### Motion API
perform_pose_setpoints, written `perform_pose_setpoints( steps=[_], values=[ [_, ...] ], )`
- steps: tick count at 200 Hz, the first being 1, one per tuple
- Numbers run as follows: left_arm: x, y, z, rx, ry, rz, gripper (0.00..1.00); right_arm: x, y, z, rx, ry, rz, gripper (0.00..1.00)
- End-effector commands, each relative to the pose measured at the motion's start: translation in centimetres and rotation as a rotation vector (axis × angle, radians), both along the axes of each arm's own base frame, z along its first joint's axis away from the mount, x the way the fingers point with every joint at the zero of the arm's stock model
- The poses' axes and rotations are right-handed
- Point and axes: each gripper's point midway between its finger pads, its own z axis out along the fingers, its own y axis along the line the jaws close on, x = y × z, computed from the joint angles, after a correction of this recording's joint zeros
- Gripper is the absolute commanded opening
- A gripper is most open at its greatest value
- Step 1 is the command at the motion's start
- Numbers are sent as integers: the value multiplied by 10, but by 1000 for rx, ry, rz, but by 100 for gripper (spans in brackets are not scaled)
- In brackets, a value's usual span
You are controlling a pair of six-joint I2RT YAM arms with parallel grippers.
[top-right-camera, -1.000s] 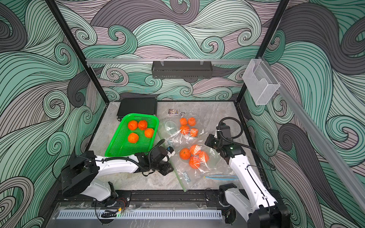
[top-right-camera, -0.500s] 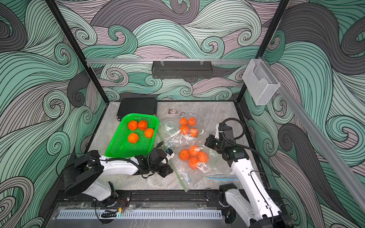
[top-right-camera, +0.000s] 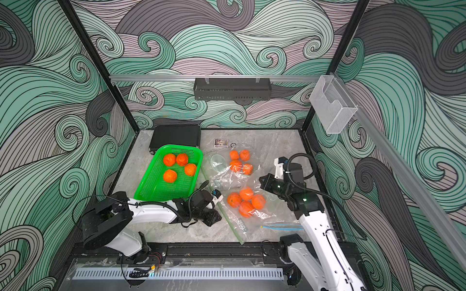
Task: Open the zip-top bag and take out the orange
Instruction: Adjust the zipper food storage bag at the center of the board.
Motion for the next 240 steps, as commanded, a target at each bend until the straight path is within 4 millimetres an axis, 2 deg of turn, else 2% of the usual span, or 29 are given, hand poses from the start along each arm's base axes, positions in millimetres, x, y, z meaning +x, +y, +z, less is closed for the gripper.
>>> perform_pose_setpoints(
  steps=[1, 20, 37, 44, 56, 60, 69, 78, 96, 106, 116, 132, 158, 175, 210, 223, 240],
  values=[
    [-4, 10, -17, 66, 39, 16, 23, -8, 5, 11, 34, -1, 25, 0],
    [-5, 10, -18, 66, 39, 16, 23, -6, 3, 12, 17, -4, 15, 0],
    [-5, 10, -18, 66, 40, 14, 23, -2, -23, 0, -163, 16, -48, 1],
    [-5, 10, -19, 67, 41, 14, 23, -1, -36, -5, -243, 31, -77, 11],
    [-5, 11, -19, 68, 40, 15, 23, 1, -55, -11, -346, 45, -135, 40],
    [-4, 10, -18, 67, 39, 16, 23, 2, -60, -12, -367, 47, -153, 47],
    [-5, 11, -18, 68, 39, 18, 23, 3, -68, -9, -398, 39, -188, 56],
    [-4, 11, -18, 68, 37, 19, 23, 5, -75, -3, -423, 23, -214, 60],
    [-4, 11, -18, 69, 38, 18, 23, 7, -80, 16, -447, -17, -237, 52],
    [-5, 11, -18, 68, 37, 18, 23, 7, -75, 24, -437, -34, -216, 43],
    [-4, 11, -17, 65, 35, 19, 23, 6, -66, 21, -415, -21, -179, 38],
    [-4, 11, -16, 63, 32, 21, 23, 2, -50, -5, -388, 63, -97, 26],
    [-4, 11, -15, 60, 31, 20, 23, 1, -37, -63, -374, 212, -51, 19],
    [-4, 11, -15, 60, 32, 20, 23, 7, -33, -93, -373, 279, -51, 15],
    [-5, 12, -12, 55, 30, 19, 25, 20, -44, -133, -446, 331, -107, 8],
    [-6, 11, -11, 48, 32, 16, 26, 19, -47, -148, -471, 368, -108, 8],
    [-6, 12, -10, 44, 33, 20, 26, 10, -40, -168, -449, 433, -75, 6]
  ],
)
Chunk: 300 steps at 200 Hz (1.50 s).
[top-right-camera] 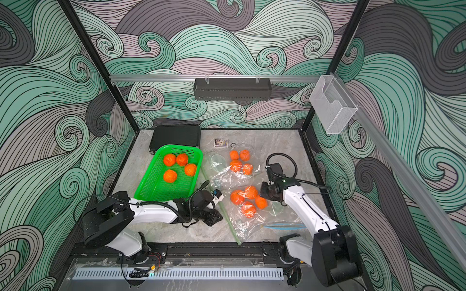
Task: Open the zip-top bag and take out the orange
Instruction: Adjust the zipper food storage bag at the center of the board, then open the zipper of the food storage bag at the center of the board.
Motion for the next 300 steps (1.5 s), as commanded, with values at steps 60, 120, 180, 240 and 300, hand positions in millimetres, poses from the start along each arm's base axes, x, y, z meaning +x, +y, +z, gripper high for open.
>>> perform_pose_setpoints(
  steps=[60, 120, 180, 240, 300],
  values=[
    [-9, 9, -4, 19, 44, 11, 35, -12, 10, -51, 40, 72, -17, 5],
    [0, -5, 32, -97, -40, -7, 38, -10, 19, -58, 76, 102, 7, 4],
    [7, -28, 41, -144, -96, -76, 36, -11, 21, -57, 91, 93, 15, 3],
    [10, -40, 32, -152, -100, -87, 28, -10, 23, -57, 102, 90, 19, 3],
    [15, -45, 51, -97, -197, -65, 21, -11, 23, -57, 106, 89, 23, 3]
  ],
)
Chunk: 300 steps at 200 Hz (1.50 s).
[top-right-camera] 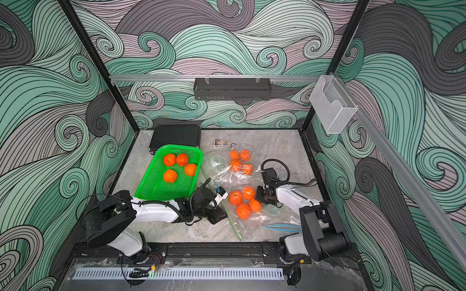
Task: Open the zip-top bag and take out the orange
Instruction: Open the zipper of the food storage bag at the center of the board.
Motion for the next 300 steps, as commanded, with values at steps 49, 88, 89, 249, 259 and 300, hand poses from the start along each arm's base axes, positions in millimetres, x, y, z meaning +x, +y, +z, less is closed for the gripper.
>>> perform_pose_setpoints(
  steps=[49, 88, 89, 249, 259, 300],
  values=[
    [9, -21, 22, 26, -127, 7, 21, -10, 3, -5, 21, 33, 9, 3],
    [5, -18, 34, 82, -206, -12, 23, -11, 4, -5, 25, 32, 11, 4],
    [5, -18, 34, 83, -206, -12, 23, -10, 4, -5, 24, 31, 11, 3],
    [3, -15, 27, 314, -419, -8, 47, -11, 5, -5, 34, 30, 17, 4],
    [0, -19, 25, 301, -415, -23, 46, -11, 5, -5, 35, 31, 17, 4],
    [-17, -39, 19, 194, -377, -98, 44, -11, 6, -5, 40, 32, 19, 4]
  ],
)
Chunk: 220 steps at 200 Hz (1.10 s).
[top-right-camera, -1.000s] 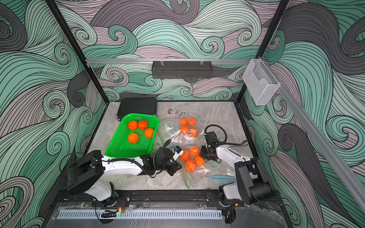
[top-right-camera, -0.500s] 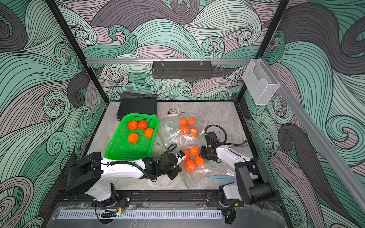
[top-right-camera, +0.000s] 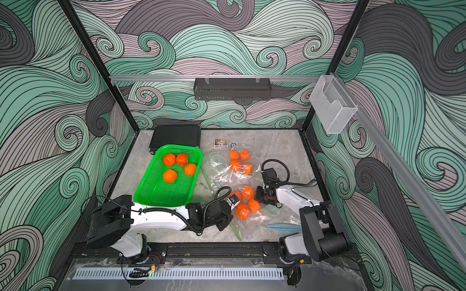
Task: Open the zip-top bag and take out the orange
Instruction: Open the zipper of the food storage bag at the center of the board.
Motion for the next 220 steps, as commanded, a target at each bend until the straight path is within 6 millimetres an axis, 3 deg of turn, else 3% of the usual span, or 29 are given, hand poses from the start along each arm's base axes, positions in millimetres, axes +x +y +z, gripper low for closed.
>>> perform_pose_setpoints(
  steps=[1, 58, 110, 142, 169, 220],
  values=[
    [-8, -20, 4, -80, 14, -58, 44, -10, 1, -5, 15, 33, 8, 4],
    [-21, -34, -7, -143, 65, -122, 47, -10, 2, -5, 21, 33, 7, 4],
    [-25, -28, -22, -182, 88, -101, 70, -11, 2, -6, 25, 34, 6, 4],
    [-24, -33, -29, -198, 96, -91, 74, -10, 2, -5, 26, 32, 5, 4],
    [-16, -41, -22, -212, 55, -88, 74, -11, 2, -5, 28, 33, 6, 4],
    [-9, -48, 11, -271, -24, -107, 74, -11, 2, -5, 32, 33, 6, 5]
  ],
)
